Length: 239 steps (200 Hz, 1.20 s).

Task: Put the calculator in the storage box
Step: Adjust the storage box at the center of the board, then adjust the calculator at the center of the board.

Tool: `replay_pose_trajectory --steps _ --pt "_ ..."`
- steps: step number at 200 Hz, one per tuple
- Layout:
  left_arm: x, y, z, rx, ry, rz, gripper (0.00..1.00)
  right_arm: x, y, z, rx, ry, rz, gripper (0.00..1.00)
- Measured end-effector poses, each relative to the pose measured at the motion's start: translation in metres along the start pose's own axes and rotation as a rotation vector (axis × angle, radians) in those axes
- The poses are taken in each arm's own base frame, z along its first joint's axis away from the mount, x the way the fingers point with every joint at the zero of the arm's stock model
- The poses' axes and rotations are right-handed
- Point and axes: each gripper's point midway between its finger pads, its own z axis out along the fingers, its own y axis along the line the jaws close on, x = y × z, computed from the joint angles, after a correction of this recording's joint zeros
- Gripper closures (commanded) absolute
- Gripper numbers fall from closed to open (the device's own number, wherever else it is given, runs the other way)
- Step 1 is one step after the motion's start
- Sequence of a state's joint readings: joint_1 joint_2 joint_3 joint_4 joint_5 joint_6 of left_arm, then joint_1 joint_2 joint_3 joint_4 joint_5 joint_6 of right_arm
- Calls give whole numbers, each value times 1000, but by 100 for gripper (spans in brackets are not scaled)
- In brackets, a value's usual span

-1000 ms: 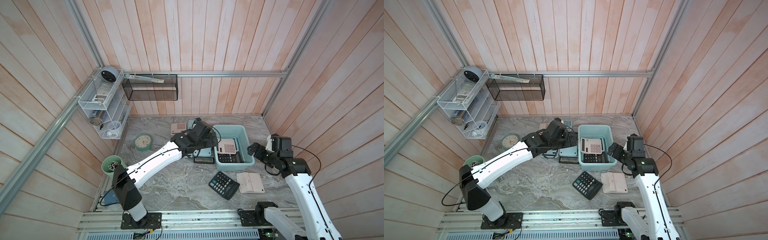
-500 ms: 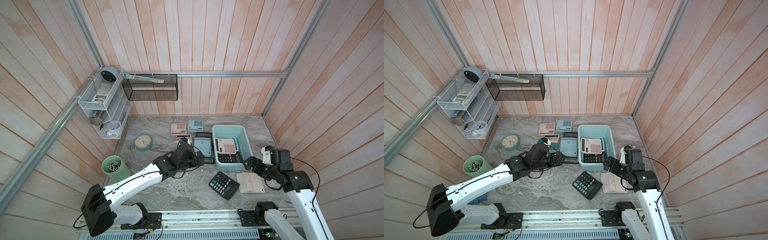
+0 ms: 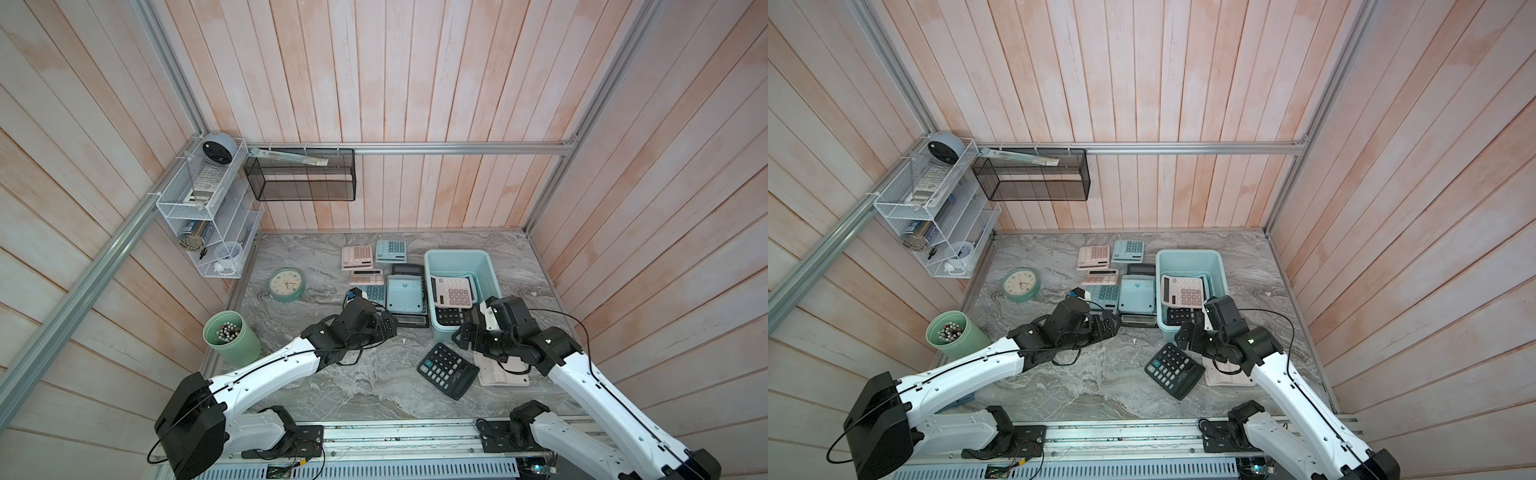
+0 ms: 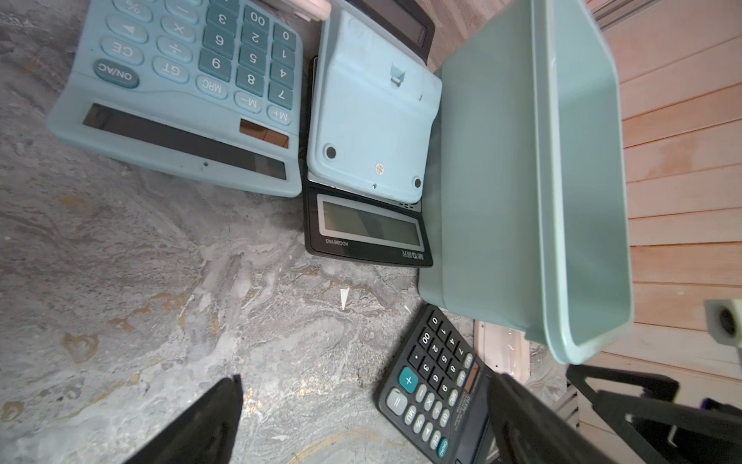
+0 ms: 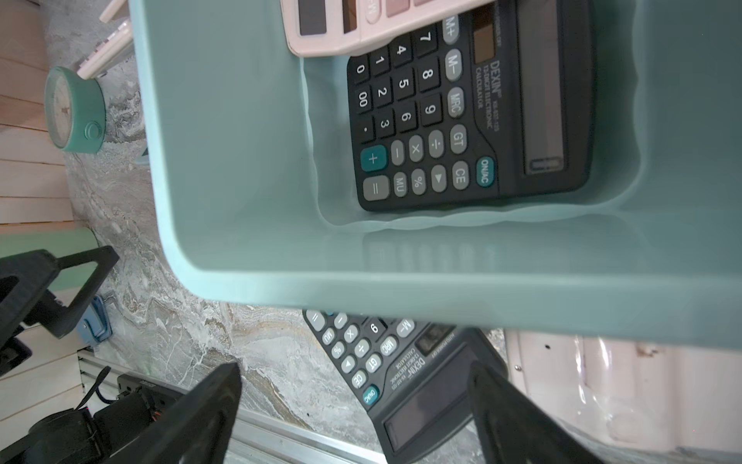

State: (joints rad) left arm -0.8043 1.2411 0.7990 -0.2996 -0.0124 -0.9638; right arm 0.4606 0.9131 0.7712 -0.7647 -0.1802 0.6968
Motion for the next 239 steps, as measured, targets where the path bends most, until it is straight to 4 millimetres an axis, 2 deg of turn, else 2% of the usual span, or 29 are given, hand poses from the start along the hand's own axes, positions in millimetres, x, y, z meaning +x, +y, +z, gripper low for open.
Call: replay_pose_trajectory --steps 63,118,138,156,185,209,239 --pt "1 4 -2 16 -9 -14 0 -24 13 23 -23 -44 -35 5" --pt "1 4 -3 24 -14 -24 0 -42 7 23 -6 -73 -47 4" --pt "1 5 -3 25 -14 -28 0 -42 5 20 1 -72 -53 4" --pt "2 6 -2 27 -15 -32 0 -34 6 13 1 -65 -71 4" --pt "8 13 1 16 -3 -40 0 -10 8 0 -14 -50 -103 4" --pt "11 17 3 13 3 -51 0 14 -9 -1 19 -17 -82 4" --pt "14 19 6 16 8 -59 0 43 -39 11 112 54 -43 4"
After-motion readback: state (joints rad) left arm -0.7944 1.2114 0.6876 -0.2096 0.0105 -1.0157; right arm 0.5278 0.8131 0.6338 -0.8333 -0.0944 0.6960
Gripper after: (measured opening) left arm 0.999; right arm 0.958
